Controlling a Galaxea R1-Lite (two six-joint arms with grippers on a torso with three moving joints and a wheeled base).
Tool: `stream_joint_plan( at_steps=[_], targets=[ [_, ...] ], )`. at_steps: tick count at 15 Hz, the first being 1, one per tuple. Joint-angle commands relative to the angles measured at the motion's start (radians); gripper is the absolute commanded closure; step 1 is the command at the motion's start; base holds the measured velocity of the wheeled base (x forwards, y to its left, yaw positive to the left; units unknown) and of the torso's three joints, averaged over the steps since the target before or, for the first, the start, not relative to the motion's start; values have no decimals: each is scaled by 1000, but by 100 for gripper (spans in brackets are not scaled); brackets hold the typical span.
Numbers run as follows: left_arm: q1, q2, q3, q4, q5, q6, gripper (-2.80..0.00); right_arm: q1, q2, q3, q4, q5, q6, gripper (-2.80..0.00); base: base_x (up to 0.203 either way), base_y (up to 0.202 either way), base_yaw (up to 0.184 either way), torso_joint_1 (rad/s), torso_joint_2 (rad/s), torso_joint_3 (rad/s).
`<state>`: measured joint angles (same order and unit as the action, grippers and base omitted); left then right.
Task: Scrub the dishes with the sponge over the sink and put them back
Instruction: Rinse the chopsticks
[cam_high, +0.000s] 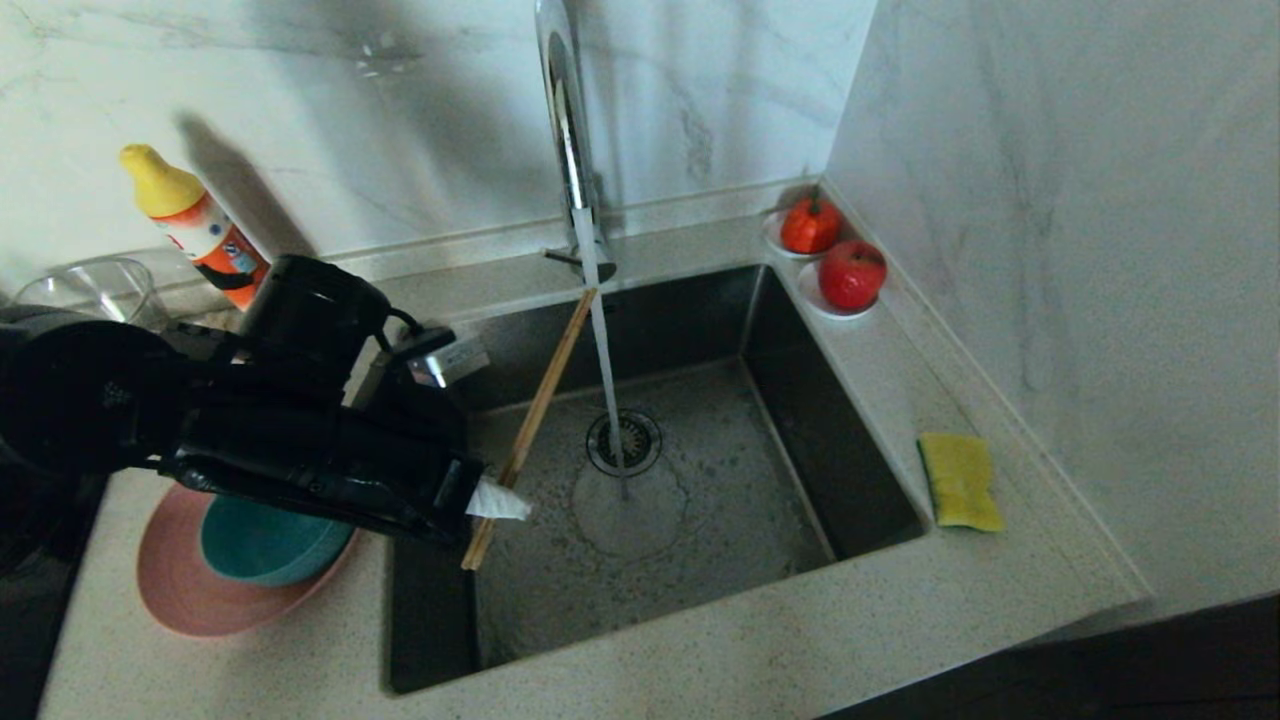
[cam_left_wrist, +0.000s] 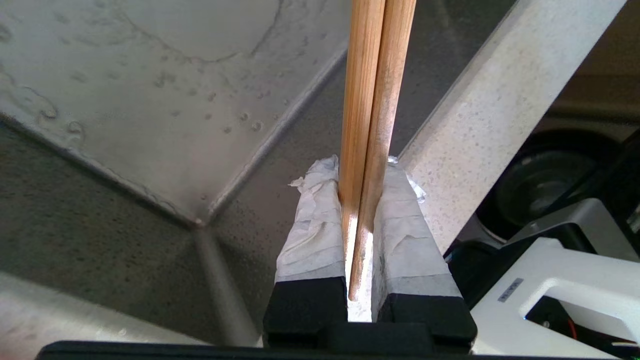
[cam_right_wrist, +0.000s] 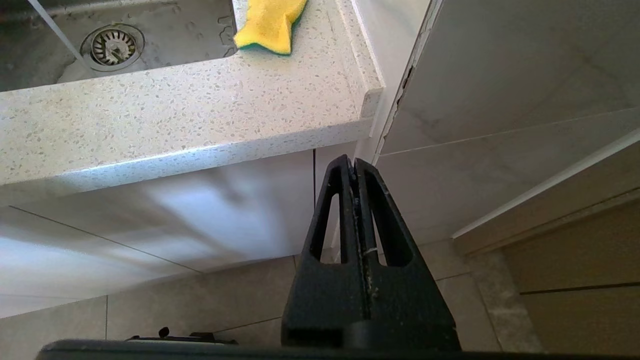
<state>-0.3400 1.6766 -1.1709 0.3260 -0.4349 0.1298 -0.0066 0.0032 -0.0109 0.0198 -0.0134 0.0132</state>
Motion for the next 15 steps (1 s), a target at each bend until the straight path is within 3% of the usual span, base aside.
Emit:
stream_joint_plan(
  at_steps=[1, 10, 15],
  targets=[
    [-2, 36, -6, -4, -1, 0, 0, -1, 0, 0, 0, 0, 1, 0, 0, 0, 0, 0, 0, 0],
    [-21, 157, -39, -233, 41, -86, 0, -1, 0, 0, 0, 0, 1, 0, 0, 0, 0, 0, 0, 0],
    [-44, 175, -43, -283, 41, -90, 0, 0, 0, 0, 0, 0, 1, 0, 0, 0, 0, 0, 0, 0]
  ],
)
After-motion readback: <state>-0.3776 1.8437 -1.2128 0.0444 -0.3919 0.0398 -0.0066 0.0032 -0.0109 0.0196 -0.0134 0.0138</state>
